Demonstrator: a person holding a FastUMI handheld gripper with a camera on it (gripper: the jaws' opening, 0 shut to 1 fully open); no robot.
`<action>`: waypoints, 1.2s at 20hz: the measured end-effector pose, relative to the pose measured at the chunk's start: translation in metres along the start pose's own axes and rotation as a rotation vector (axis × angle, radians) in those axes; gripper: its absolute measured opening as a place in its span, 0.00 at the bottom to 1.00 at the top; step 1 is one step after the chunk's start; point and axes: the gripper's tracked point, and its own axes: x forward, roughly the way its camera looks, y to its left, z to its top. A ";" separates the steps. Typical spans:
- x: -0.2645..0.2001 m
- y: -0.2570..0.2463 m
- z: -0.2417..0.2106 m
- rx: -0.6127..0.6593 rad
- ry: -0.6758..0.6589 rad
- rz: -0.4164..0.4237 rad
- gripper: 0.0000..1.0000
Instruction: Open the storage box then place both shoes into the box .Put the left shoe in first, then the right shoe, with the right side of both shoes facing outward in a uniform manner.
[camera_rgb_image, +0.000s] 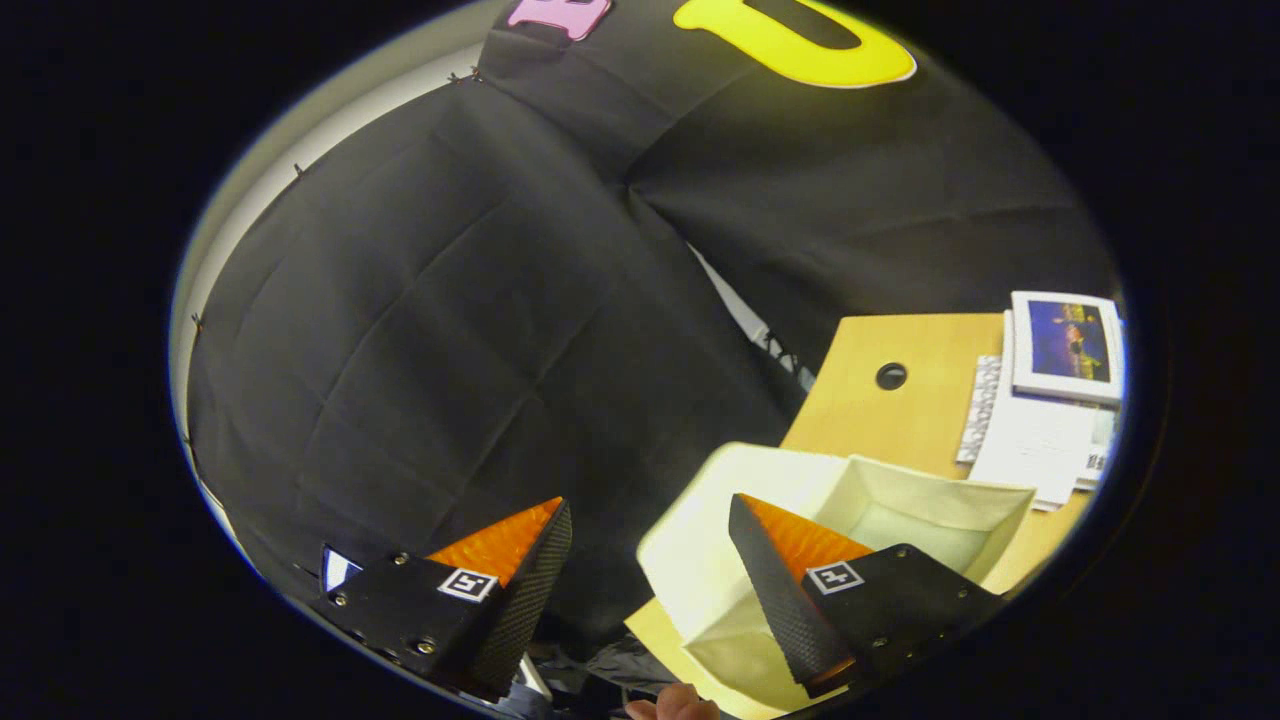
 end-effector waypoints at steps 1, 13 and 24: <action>-0.015 -0.007 0.002 -0.007 -0.022 -0.031 0.96; -0.199 -0.108 0.006 -0.098 -0.252 -0.350 0.96; -0.268 -0.234 -0.112 0.004 -0.148 -0.627 0.97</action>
